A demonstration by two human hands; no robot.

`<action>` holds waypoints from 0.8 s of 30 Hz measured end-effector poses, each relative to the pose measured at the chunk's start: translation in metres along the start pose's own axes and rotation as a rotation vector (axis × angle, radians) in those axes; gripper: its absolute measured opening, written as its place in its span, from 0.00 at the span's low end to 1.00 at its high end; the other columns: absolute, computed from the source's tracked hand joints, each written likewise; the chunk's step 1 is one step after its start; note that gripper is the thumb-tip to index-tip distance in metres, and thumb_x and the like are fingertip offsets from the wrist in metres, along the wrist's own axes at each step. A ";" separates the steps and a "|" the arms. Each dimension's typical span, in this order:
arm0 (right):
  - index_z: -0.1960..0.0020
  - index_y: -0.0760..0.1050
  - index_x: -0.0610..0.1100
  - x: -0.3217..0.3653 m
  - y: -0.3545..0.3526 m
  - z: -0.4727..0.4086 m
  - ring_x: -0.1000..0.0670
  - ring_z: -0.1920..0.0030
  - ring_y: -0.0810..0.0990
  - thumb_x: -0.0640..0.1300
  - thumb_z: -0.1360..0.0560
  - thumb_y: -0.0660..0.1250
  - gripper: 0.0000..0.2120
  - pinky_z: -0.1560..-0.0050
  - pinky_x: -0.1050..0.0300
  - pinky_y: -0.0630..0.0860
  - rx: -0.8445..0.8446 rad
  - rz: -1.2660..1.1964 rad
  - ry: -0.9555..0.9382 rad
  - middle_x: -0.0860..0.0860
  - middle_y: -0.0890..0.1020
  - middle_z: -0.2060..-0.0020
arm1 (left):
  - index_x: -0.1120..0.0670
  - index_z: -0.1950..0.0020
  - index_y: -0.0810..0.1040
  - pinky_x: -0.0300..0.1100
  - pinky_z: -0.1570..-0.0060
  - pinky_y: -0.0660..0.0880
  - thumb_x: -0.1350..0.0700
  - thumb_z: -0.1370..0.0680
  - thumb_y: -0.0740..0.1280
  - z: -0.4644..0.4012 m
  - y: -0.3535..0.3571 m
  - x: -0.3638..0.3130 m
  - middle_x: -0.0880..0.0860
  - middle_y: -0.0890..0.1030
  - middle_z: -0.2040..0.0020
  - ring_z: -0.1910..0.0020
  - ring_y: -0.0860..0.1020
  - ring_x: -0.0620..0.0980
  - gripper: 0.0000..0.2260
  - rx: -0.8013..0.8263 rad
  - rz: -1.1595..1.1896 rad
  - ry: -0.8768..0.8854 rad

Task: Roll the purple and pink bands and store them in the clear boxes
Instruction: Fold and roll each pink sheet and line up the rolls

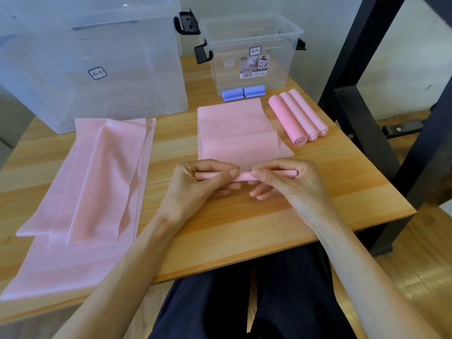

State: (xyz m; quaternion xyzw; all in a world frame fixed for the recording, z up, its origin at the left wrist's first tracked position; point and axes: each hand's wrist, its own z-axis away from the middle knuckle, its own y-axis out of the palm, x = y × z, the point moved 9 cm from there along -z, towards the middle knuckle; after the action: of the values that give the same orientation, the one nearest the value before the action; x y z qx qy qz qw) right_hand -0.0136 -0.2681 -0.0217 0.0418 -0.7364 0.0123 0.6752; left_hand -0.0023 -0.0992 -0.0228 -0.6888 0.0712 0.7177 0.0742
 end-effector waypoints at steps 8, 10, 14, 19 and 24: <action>0.55 0.84 0.38 0.000 -0.003 0.000 0.43 0.67 0.85 0.42 0.29 0.73 0.07 0.67 0.56 0.82 -0.031 -0.008 -0.002 0.42 0.86 0.62 | 0.58 0.51 0.85 0.34 0.56 0.80 0.60 0.29 0.74 0.001 0.002 -0.005 0.55 0.87 0.58 0.57 0.86 0.49 0.08 0.027 -0.035 0.036; 0.53 0.83 0.38 -0.001 -0.001 0.000 0.43 0.65 0.86 0.41 0.30 0.74 0.08 0.65 0.57 0.83 -0.014 -0.009 0.005 0.43 0.86 0.62 | 0.59 0.51 0.85 0.37 0.56 0.81 0.60 0.28 0.73 0.001 0.000 -0.002 0.55 0.87 0.58 0.57 0.86 0.49 0.06 0.008 -0.022 0.019; 0.52 0.83 0.38 0.000 0.000 0.000 0.43 0.65 0.86 0.39 0.30 0.75 0.08 0.65 0.57 0.82 -0.004 0.000 0.000 0.43 0.86 0.62 | 0.59 0.51 0.85 0.39 0.55 0.82 0.58 0.27 0.72 0.001 0.000 0.000 0.55 0.87 0.57 0.56 0.86 0.50 0.08 0.012 -0.014 -0.007; 0.55 0.84 0.38 -0.001 -0.002 0.001 0.43 0.67 0.85 0.42 0.29 0.73 0.07 0.68 0.57 0.82 -0.025 -0.005 0.014 0.42 0.86 0.64 | 0.58 0.51 0.85 0.34 0.58 0.80 0.62 0.27 0.73 0.002 0.002 -0.003 0.55 0.87 0.59 0.57 0.86 0.48 0.06 0.030 -0.011 0.014; 0.53 0.83 0.37 0.000 0.000 0.000 0.43 0.64 0.86 0.38 0.30 0.75 0.07 0.63 0.57 0.83 -0.008 -0.004 0.005 0.43 0.86 0.63 | 0.59 0.51 0.85 0.37 0.58 0.82 0.59 0.25 0.72 0.001 0.000 0.001 0.55 0.87 0.57 0.57 0.86 0.50 0.06 -0.003 -0.034 -0.013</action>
State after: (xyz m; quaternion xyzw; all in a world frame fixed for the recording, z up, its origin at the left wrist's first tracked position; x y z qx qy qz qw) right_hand -0.0141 -0.2678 -0.0219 0.0408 -0.7348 0.0081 0.6770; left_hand -0.0030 -0.0987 -0.0235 -0.6855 0.0581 0.7207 0.0860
